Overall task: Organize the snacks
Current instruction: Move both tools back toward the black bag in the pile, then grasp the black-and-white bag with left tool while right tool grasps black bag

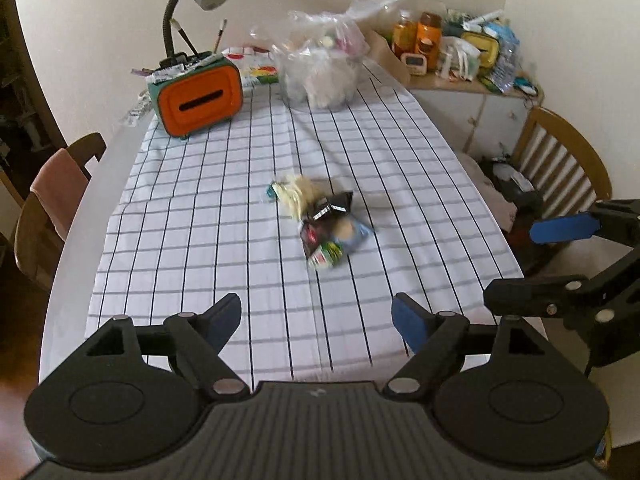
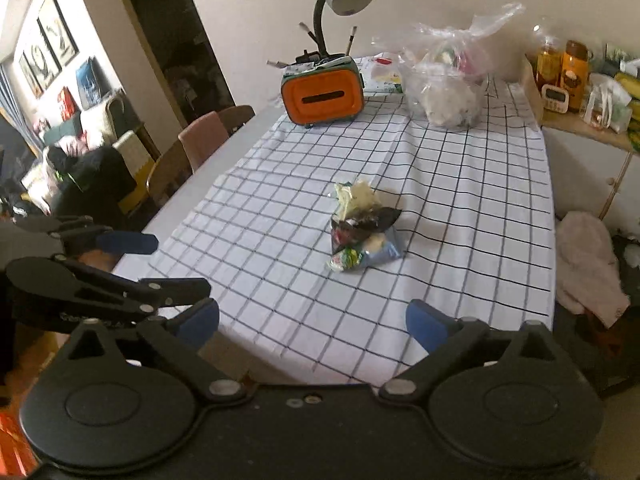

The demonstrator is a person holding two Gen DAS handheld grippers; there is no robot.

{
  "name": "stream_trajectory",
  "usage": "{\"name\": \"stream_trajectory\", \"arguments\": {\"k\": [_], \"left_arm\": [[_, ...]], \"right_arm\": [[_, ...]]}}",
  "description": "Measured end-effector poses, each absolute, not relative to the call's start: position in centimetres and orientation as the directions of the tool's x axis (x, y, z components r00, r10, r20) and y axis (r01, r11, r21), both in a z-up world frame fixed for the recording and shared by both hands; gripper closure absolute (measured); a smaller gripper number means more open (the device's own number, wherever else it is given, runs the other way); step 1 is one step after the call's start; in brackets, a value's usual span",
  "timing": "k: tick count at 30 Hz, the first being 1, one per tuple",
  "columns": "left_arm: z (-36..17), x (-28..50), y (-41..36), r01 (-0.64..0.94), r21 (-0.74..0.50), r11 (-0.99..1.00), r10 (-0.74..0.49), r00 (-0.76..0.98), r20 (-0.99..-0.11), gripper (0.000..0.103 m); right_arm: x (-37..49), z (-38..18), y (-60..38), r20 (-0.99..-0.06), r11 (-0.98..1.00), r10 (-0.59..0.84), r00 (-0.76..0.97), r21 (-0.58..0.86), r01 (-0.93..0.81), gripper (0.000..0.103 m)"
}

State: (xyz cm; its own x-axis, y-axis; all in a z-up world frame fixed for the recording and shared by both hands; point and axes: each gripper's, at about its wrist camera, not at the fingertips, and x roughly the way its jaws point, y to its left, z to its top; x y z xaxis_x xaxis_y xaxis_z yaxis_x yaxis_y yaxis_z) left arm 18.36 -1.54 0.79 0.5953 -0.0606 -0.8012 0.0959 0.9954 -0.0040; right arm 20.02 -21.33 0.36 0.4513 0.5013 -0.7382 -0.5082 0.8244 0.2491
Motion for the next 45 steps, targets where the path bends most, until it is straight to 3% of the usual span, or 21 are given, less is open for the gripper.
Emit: {"name": "stream_trajectory", "arguments": {"k": [10,23,45], "left_arm": [[-1.7,23.9,-0.9,0.153,0.031,0.988,-0.068,0.6,-0.797,0.02],[-7.6,30.8,0.5,0.204,0.029,0.979,-0.09,0.552,-0.829,0.02],[-15.1,37.4,-0.1,0.214,-0.041,0.976,-0.141,0.476,-0.868,0.021]], "right_arm": [[26.6,-0.8,-19.3,-0.747,0.843,0.46,0.48,0.199,-0.5,0.003],[35.5,-7.0,-16.4,-0.821,0.878,0.361,0.442,0.14,-0.457,0.005],[42.5,-15.6,-11.0,-0.893,0.892,0.228,0.388,0.032,-0.451,0.022]]}}
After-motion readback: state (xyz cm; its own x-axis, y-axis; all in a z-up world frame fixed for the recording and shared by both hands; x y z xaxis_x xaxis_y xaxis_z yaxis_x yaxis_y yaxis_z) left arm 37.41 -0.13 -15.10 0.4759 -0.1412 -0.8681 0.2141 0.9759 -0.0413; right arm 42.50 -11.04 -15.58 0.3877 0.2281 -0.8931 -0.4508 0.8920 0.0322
